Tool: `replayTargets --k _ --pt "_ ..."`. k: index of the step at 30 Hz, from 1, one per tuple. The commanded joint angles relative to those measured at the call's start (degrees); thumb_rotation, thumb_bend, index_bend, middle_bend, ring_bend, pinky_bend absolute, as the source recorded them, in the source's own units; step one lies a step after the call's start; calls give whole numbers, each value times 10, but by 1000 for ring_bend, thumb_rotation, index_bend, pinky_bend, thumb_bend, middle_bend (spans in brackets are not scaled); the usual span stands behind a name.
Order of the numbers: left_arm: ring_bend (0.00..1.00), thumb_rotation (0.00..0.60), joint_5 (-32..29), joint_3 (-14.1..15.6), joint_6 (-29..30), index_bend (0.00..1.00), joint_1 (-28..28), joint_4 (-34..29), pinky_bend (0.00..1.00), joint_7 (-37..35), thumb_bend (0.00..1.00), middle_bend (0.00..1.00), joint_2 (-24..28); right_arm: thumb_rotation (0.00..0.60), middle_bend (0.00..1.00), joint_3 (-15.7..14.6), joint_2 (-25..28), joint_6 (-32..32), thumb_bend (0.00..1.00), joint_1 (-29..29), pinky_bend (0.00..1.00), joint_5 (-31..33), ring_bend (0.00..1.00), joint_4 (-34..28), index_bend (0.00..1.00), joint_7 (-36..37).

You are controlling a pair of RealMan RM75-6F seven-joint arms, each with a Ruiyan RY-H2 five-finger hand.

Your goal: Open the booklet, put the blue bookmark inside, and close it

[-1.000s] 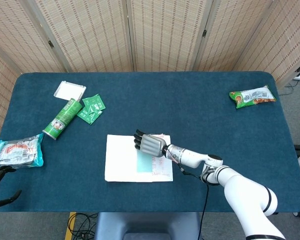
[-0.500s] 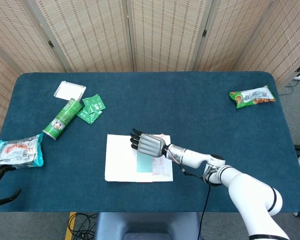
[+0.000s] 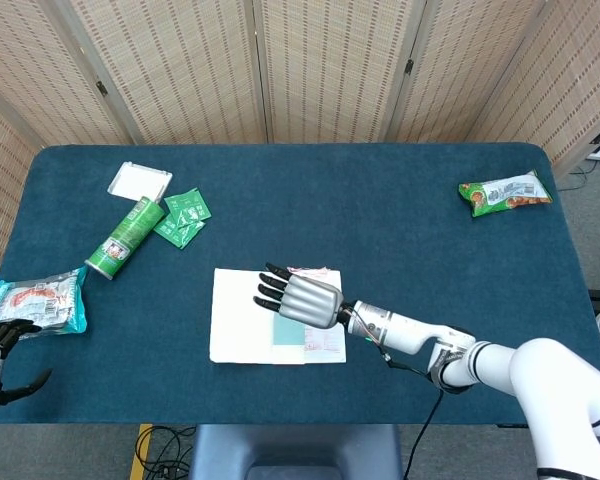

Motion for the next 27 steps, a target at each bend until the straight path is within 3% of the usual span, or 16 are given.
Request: replayTargets --k 1,8,13,19,27 --pt "214 600 8 -5 -4 319 -10 9 248 1 242 265 -4 600 165 7 39 23 124 -30 137 11 106 -49 96 -36" --pt "214 600 50 -20 -16 309 -56 63 246 8 242 265 -28 600 101 8 93 28 100 -96 115 67 58 -129 6 -121" --pt "214 600 68 -31 -48 296 -104 128 244 -6 242 265 -63 600 41 13 126 60 96 -153 68 108 0 -193 0 -176" --pt "214 600 80 -36 -87 274 -156 202 244 -10 242 265 -113 600 37 11 167 111 94 -206 65 112 0 -228 0 -192" --pt "214 600 110 -31 -101 221 -207 254 243 -4 230 265 -169 600 37 6 196 127 89 -253 63 123 0 -244 0 -202"
